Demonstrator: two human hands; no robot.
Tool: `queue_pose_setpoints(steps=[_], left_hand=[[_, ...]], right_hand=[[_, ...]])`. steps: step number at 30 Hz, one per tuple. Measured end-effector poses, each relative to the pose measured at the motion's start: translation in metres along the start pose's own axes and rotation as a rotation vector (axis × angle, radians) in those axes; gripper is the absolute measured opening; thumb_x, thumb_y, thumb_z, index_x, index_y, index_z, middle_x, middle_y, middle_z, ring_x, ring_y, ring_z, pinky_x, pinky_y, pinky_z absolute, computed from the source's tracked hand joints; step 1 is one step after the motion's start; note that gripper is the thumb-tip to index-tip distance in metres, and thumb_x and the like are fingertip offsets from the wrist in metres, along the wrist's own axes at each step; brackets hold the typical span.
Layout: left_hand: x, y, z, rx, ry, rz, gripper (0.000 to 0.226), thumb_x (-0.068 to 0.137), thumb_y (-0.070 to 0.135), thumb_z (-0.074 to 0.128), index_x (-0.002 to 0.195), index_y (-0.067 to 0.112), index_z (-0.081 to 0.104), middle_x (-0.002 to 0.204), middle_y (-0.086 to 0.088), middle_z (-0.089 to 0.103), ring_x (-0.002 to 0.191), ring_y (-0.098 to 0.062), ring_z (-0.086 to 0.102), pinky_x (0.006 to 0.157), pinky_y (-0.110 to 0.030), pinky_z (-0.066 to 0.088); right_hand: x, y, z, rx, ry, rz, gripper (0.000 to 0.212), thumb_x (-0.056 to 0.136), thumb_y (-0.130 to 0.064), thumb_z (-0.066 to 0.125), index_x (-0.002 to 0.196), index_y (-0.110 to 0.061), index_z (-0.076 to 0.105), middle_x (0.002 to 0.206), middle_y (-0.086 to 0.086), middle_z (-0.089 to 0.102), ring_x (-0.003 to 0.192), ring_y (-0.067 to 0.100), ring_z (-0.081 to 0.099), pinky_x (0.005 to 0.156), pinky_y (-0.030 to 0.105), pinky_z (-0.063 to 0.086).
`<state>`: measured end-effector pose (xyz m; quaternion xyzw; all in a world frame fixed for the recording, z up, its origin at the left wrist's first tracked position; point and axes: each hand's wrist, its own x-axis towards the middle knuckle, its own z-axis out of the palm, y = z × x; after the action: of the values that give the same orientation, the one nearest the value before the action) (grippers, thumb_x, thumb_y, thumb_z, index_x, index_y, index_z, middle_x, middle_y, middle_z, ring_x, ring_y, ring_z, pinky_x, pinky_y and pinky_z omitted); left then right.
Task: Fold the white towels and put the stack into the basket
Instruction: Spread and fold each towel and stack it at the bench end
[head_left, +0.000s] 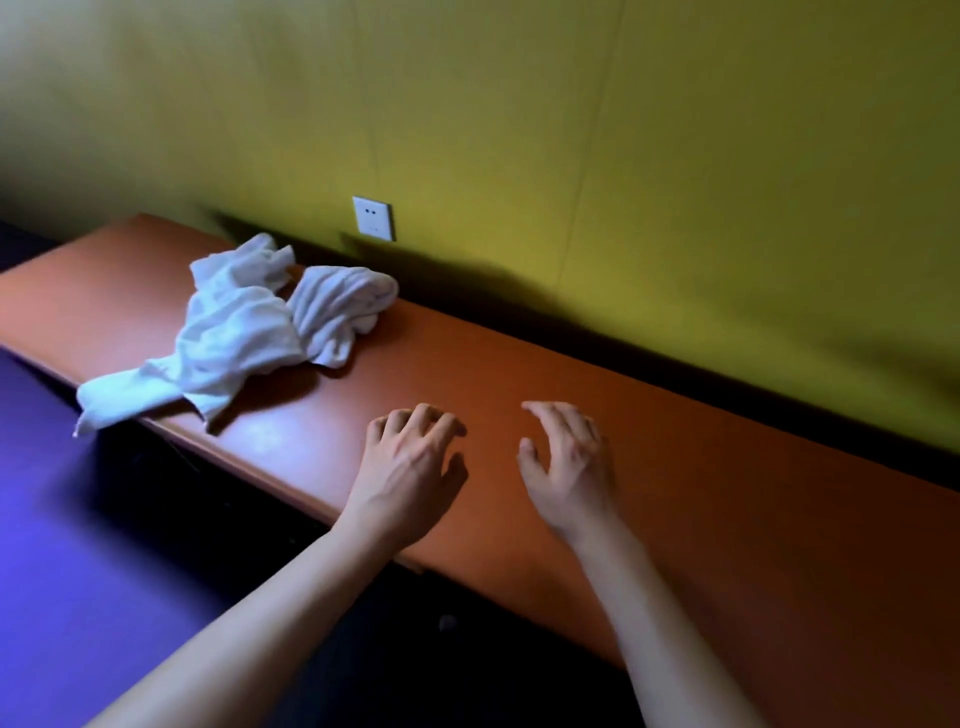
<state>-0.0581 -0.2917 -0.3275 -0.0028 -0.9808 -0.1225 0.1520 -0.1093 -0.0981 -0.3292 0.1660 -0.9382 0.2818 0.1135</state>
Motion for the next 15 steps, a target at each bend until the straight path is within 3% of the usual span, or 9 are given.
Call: queue_pose_setpoints(steps=[9,12,15], left_hand=[[0.014,-0.132,0.028,0.087,-0.032,-0.175,0.043,0.080,0.046,0.038,0.111,0.029,0.063,0.110,0.005,0.062,0.098,-0.027,0.059,0.087,-0.040,0.041],[0.020,-0.171,0.035,0.126,0.016,-0.198,0.040,0.080,0.040,0.050,0.115,0.027,0.063,0.113,0.002,0.062,0.102,-0.029,0.060,0.087,-0.042,0.044],[0.036,-0.218,0.040,0.192,0.054,-0.277,0.053,0.078,0.025,0.066,0.130,0.024,0.057,0.131,-0.003,0.057,0.116,-0.033,0.055,0.093,-0.046,0.042]], right_hand=[[0.051,-0.052,0.110,-0.010,-0.225,-0.032,0.049,0.086,-0.036,0.047,0.131,-0.024,0.059,0.130,0.001,0.059,0.118,0.024,0.054,0.100,0.041,0.041],[0.065,-0.062,0.138,-0.013,-0.255,-0.042,0.049,0.084,-0.036,0.047,0.131,-0.025,0.059,0.128,0.001,0.059,0.116,0.026,0.055,0.099,0.041,0.041],[0.076,-0.069,0.161,-0.023,-0.305,-0.072,0.047,0.088,-0.034,0.051,0.134,-0.024,0.055,0.131,0.001,0.057,0.121,0.024,0.053,0.102,0.039,0.038]])
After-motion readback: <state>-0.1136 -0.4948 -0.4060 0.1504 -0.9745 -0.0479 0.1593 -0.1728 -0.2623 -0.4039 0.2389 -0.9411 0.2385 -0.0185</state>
